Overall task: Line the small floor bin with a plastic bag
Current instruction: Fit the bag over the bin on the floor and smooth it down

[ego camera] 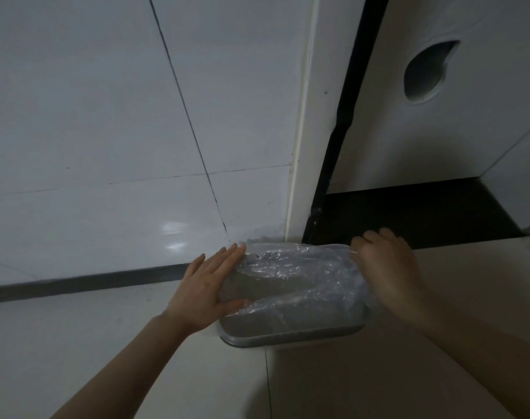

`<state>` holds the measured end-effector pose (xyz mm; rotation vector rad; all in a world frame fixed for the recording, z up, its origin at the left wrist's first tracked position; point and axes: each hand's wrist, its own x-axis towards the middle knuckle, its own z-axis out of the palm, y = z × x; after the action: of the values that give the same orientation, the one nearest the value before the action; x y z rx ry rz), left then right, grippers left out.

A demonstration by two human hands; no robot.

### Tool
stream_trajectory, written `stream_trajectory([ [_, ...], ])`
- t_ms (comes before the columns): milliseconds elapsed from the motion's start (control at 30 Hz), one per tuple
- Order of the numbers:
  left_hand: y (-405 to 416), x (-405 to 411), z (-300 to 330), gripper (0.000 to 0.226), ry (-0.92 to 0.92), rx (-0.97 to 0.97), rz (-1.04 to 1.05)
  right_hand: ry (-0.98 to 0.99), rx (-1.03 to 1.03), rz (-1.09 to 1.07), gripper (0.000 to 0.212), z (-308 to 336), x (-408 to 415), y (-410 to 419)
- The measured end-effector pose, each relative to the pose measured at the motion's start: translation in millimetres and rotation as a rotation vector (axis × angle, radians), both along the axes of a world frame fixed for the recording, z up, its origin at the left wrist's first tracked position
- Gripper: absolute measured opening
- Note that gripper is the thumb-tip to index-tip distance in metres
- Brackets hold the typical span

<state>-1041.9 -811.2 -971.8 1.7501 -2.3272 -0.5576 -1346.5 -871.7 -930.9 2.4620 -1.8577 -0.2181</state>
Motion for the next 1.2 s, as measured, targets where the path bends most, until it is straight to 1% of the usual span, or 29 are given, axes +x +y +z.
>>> stream_trajectory([
  [67, -1.5, 0.2, -1.4, 0.09, 0.002, -0.004, 0.0, -0.153, -0.038, -0.049, 0.008, 3.5, -2.7, -6.5],
  [100, -2.7, 0.6, -2.4, 0.091, 0.004, -0.004, -0.001, -0.223, -0.046, -0.069, 0.007, 3.4, -3.0, -10.1],
  [167, -5.1, 0.7, -3.8, 0.093, -0.003, -0.004, -0.003, -0.316, -0.042, -0.109, 0.009, 0.3, -3.0, -16.2],
  [300, -7.2, 0.8, -7.9, 0.095, -0.016, 0.007, 0.004, -0.397, -0.007, -0.17, 0.015, -14.7, -6.5, -24.3],
  [467, -4.0, 2.3, -12.5, 0.096, 0.033, 0.08, 0.084, -0.712, 0.074, -0.288, 0.014, -29.5, -18.6, -28.5],
  [533, -2.6, 2.8, -14.3, 0.095, 0.086, 0.096, 0.099, -0.804, 0.175, -0.379, 0.016, -32.9, -24.8, -31.4],
  [567, -2.3, 2.9, -15.0, 0.095, 0.115, 0.103, 0.106, -0.852, 0.258, -0.451, 0.019, -34.3, -27.9, -32.1],
  [633, -2.0, 3.4, -15.7, 0.097, 0.155, 0.113, 0.108, -1.005, 0.477, -0.657, 0.023, -36.7, -31.9, -30.7],
  [700, -2.5, 3.7, -13.8, 0.103, 0.148, 0.138, 0.092, -1.152, 0.711, -0.872, 0.022, -38.4, -34.1, -29.4],
  [767, -2.4, 5.7, -9.2, 0.105, 0.14, 0.154, 0.092, -1.188, 0.83, -0.925, 0.026, -35.4, -37.3, -29.3],
  [800, -1.1, 6.8, -5.7, 0.102, 0.172, 0.141, 0.115, -1.19, 0.818, -0.922, 0.029, -31.7, -39.5, -29.6],
  [833, 1.4, 7.3, -1.4, 0.094, 0.225, 0.1, 0.148, -1.214, 0.754, -0.906, 0.031, -27.3, -42.9, -29.5],
  [867, 4.8, 7.7, 2.9, 0.083, 0.281, 0.037, 0.18, -1.228, 0.642, -0.853, 0.034, -21.7, -47.1, -27.7],
  [900, 8.9, 7.7, 6.7, 0.074, 0.316, -0.029, 0.196, -1.183, 0.474, -0.745, 0.037, -15.7, -50.9, -22.1],
  [933, 13.7, 7.2, 9.5, 0.068, 0.319, -0.081, 0.182, -1.069, 0.283, -0.558, 0.042, -10.1, -53.7, -14.4],
  [967, 18.7, 6.3, 10.9, 0.065, 0.294, -0.11, 0.133, -0.916, 0.128, -0.316, 0.045, -4.7, -54.9, -5.1],
  [1000, 24.0, 4.4, 10.9, 0.065, 0.251, -0.116, 0.062, -0.774, 0.033, -0.065, 0.046, 0.5, -53.1, 3.9],
  [1033, 29.0, 2.3, 10.2, 0.066, 0.207, -0.114, -0.009, -0.645, 0.013, 0.142, 0.048, 5.4, -49.1, 12.3],
  [1067, 33.4, 0.4, 9.1, 0.065, 0.176, -0.111, -0.059, -0.534, 0.04, 0.267, 0.05, 5.9, -46.6, 18.3],
  [1100, 36.6, -1.1, 8.5, 0.06, 0.168, -0.11, -0.077, -0.455, 0.074, 0.318, 0.049, 6.4, -43.8, 22.0],
  [1133, 38.2, -2.0, 8.6, 0.053, 0.179, -0.111, -0.068, -0.42, 0.094, 0.314, 0.045, 6.3, -42.3, 23.7],
  [1200, 39.4, -2.6, 11.8, 0.038, 0.207, -0.109, -0.026, -0.431, 0.072, 0.288, 0.03, 7.4, -42.7, 24.3],
])
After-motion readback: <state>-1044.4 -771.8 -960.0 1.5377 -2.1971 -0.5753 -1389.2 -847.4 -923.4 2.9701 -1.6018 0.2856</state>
